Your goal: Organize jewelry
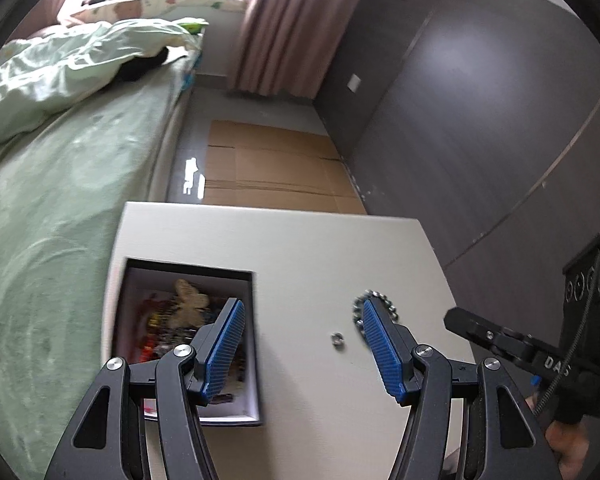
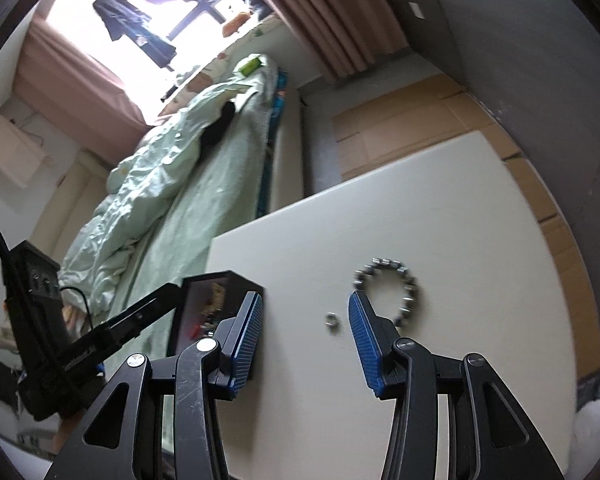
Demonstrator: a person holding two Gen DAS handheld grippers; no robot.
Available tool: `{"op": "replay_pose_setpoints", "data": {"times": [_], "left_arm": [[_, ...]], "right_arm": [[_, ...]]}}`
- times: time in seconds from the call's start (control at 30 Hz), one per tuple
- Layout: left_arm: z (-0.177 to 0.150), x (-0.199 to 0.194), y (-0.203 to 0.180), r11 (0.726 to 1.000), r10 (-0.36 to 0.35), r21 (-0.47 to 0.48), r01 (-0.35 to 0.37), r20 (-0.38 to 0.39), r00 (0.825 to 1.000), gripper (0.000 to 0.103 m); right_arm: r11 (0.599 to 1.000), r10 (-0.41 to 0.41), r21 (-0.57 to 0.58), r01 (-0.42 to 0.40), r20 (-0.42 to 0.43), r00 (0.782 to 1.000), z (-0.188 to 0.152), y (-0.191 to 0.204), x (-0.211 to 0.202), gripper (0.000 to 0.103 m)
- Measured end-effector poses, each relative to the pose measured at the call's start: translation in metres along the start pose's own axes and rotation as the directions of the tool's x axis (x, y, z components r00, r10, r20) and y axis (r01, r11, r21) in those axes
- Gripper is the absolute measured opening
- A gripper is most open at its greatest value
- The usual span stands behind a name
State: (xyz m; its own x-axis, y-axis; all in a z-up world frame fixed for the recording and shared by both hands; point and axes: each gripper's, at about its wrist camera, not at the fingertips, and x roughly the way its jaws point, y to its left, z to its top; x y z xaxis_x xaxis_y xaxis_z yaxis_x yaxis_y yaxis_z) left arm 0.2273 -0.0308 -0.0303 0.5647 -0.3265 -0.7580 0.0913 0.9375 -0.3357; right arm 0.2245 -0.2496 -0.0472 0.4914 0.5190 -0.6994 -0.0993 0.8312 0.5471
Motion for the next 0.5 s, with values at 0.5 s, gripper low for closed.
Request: {"op": "replay_pose_setpoints", "data": {"times": [0.5], "left_arm": [[-0.023,0.044,-0.042,0.986,0.051,0.164,-0.034,-0.102,0.993,0.063]], "right_arm": [[0.983,-0.176,0.039,0.178,-0.040,0.984,0.007,-0.039,-0.010,0.082]]}}
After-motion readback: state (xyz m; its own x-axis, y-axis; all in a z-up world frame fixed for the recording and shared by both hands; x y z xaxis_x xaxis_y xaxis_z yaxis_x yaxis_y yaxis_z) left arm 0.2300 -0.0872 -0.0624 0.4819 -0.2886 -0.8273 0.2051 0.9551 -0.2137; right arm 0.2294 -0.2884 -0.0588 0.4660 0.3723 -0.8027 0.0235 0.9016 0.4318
